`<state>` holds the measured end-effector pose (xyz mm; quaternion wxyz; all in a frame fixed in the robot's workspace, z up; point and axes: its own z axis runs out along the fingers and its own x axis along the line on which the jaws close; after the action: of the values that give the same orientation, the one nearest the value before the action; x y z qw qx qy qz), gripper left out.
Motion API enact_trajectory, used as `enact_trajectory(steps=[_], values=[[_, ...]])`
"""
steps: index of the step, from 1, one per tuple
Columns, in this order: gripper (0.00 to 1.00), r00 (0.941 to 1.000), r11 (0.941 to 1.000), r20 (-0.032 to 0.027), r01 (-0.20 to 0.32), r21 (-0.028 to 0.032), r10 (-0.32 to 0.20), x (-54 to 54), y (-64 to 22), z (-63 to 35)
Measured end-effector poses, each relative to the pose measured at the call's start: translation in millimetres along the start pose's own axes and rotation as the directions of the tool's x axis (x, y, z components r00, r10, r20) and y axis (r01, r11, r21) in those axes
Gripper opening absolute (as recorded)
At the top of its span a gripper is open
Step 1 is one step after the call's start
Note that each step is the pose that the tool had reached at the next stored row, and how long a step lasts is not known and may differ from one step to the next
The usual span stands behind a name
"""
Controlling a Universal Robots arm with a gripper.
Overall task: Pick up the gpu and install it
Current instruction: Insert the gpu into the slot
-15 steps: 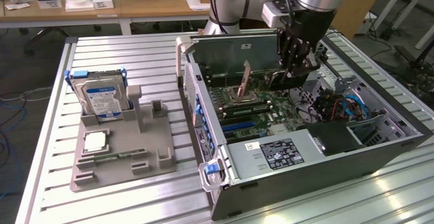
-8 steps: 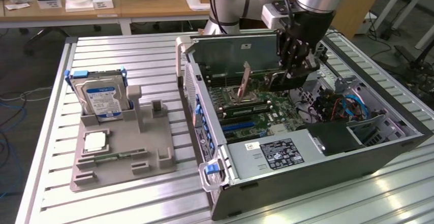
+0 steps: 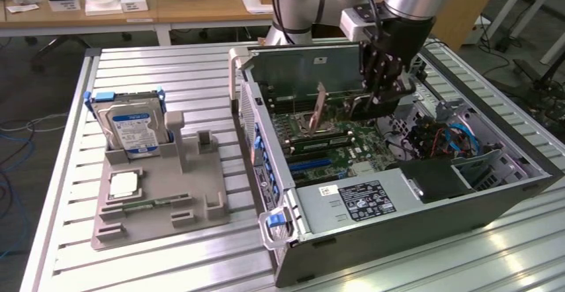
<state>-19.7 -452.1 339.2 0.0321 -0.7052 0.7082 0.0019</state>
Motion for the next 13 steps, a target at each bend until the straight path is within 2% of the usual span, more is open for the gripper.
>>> enact_trajectory(steps=[8, 13], values=[[0.27, 1.0000, 1.0000, 0.0005, 0.010, 0.0006, -0.010, 1.9, 3.7, 8.0], [0.27, 1.0000, 1.0000, -0.0004, -0.008, 0.0015, 0.008, 2.2, 5.7, 11.7]])
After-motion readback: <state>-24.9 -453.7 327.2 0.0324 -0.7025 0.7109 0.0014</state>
